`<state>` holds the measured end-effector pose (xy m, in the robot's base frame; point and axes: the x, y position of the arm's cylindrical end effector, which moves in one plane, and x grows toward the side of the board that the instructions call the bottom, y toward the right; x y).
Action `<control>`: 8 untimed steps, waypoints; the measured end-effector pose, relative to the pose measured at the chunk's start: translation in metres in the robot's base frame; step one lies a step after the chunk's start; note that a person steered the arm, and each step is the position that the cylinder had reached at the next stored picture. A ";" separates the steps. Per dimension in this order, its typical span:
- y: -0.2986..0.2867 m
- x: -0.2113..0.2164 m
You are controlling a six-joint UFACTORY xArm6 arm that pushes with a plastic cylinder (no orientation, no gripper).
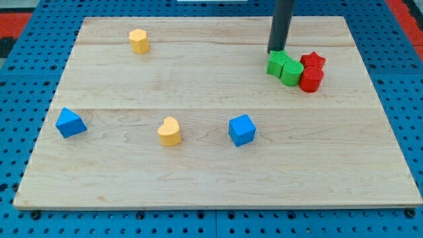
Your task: Move blue cube below the green circle
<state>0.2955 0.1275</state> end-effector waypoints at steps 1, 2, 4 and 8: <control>-0.053 -0.006; -0.097 0.080; 0.038 0.236; -0.036 0.171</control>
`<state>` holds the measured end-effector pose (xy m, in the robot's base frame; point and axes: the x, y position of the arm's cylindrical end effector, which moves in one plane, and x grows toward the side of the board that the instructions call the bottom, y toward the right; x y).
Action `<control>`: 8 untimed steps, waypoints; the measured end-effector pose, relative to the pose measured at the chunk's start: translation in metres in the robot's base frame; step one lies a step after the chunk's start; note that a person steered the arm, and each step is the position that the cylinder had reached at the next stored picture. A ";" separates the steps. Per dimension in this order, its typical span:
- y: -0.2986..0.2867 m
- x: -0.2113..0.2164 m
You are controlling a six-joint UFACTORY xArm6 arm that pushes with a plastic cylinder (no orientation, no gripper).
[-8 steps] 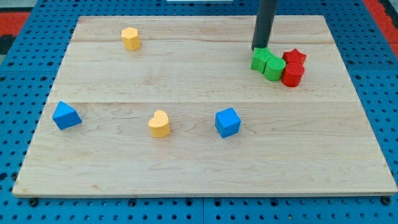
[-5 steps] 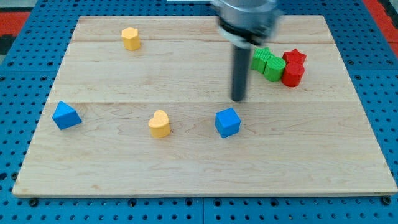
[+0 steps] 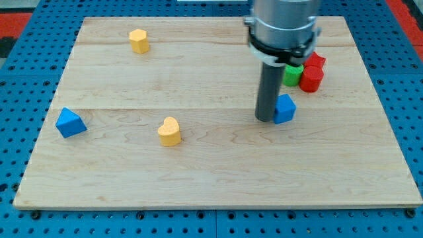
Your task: Move blue cube below the green circle
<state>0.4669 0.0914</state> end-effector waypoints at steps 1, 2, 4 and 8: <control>0.037 0.017; 0.055 0.008; 0.066 -0.012; -0.071 0.076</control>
